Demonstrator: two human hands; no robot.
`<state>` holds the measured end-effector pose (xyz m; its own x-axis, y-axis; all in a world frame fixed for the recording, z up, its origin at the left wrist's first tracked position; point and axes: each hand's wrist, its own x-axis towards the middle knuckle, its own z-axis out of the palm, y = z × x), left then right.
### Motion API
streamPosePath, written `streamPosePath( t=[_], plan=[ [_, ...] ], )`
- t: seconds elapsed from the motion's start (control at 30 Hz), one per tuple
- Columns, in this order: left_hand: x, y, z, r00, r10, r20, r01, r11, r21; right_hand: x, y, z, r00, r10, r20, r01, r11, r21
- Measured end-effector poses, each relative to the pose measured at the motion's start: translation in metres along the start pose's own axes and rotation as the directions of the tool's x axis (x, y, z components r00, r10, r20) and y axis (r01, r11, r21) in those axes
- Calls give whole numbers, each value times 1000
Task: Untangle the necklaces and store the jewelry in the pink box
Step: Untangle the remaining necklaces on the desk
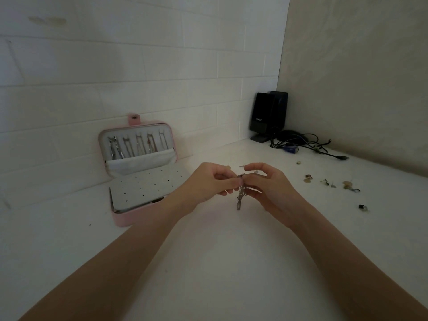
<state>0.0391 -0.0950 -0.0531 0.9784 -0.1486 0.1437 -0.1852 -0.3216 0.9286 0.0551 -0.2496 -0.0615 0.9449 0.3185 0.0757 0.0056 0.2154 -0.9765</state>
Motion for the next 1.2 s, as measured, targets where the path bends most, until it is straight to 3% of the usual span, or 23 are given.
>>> streamPosePath(
  t=[0.13, 0.27, 0.43, 0.5, 0.67, 0.83, 1.0, 1.1, 1.2],
  plan=[
    [1, 0, 1, 998, 25, -58, -25, 1000, 3, 0, 0, -1, 1000, -25, 7, 25, 998, -61],
    [2, 0, 1, 986, 63, -156, -64, 998, 2, 0, 1, 3, 993, -118, 9, 116, 962, -246],
    [2, -1, 9, 949, 255, -185, -200, 942, 270, 0, 2, 3, 991, -133, -13, 121, 937, -329],
    [1, -1, 10, 939, 282, -197, -221, 933, 283, 0, 1, 2, 994, -105, -19, 95, 949, -302],
    [3, 0, 11, 954, 166, -250, -155, 986, 66, 1, 1, 1, 999, -15, -43, 13, 999, -36],
    [4, -3, 13, 981, -5, -192, -22, 990, -141, 2, 1, 3, 995, -23, -96, 31, 996, 82],
    [2, 1, 10, 988, -73, -136, 38, 970, -240, 2, 1, 2, 998, 4, -55, 6, 983, 185],
    [1, 4, 8, 985, -137, -101, 84, 908, -410, 2, 1, 1, 1000, 7, -7, -5, 965, 262],
    [2, 9, 7, 978, -208, -27, 146, 768, -624, 1, -1, 1, 999, -1, 45, -13, 956, 293]
  ],
)
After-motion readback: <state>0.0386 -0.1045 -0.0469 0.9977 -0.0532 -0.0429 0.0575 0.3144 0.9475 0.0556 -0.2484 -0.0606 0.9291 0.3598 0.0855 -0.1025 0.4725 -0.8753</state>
